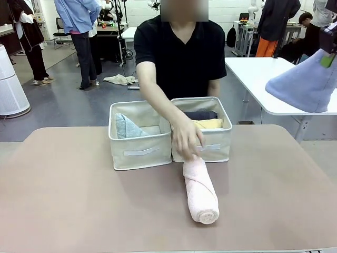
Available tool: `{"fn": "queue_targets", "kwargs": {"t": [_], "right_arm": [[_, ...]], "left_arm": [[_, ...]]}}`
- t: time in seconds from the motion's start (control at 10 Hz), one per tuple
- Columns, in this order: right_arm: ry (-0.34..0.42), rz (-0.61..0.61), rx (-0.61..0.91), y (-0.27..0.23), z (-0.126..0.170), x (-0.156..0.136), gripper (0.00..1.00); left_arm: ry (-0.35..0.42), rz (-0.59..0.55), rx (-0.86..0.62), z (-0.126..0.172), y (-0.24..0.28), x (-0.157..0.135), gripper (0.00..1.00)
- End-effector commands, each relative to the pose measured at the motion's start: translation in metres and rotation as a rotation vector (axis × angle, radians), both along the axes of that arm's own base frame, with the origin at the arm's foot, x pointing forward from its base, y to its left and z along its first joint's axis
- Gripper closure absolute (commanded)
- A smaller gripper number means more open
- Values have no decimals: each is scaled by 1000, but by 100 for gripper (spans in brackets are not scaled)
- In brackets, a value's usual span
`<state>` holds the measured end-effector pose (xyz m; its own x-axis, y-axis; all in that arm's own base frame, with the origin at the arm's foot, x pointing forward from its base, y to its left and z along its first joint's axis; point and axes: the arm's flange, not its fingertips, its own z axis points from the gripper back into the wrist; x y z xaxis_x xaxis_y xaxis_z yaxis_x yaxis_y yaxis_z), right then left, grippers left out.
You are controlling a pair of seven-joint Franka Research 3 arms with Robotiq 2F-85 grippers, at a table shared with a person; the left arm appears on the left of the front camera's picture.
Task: Sort the towels based on their folding style.
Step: Pick up another triangle-folded towel from the table and place it in the left Fabric basket.
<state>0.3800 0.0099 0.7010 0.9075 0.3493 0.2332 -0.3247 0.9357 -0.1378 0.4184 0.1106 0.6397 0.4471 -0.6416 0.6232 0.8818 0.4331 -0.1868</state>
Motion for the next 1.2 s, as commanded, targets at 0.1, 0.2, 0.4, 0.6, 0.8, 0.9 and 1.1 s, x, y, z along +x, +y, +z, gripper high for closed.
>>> {"fn": "queue_targets", "kwargs": {"t": [0.1, 0.2, 0.4, 0.6, 0.8, 0.9, 1.1], "right_arm": [[63, 99, 55, 28, -15, 12, 100], [73, 136, 58, 43, -19, 15, 100], [78, 188, 72, 70, -24, 22, 100], [96, 235, 109, 93, -36, 32, 100], [107, 243, 110, 99, -42, 34, 100], [98, 232, 115, 87, -40, 29, 100], [78, 172, 65, 15, -33, -18, 100]], "left_arm": [[-9, 6, -6, 0, -2, 0, 0], [-9, 6, -6, 0, -2, 0, 0], [-9, 6, -6, 0, -2, 0, 0], [-9, 6, -6, 0, -2, 0, 0], [-9, 6, -6, 0, -2, 0, 0], [-9, 6, -6, 0, -2, 0, 0], [-9, 6, -6, 0, -2, 0, 0]]}}
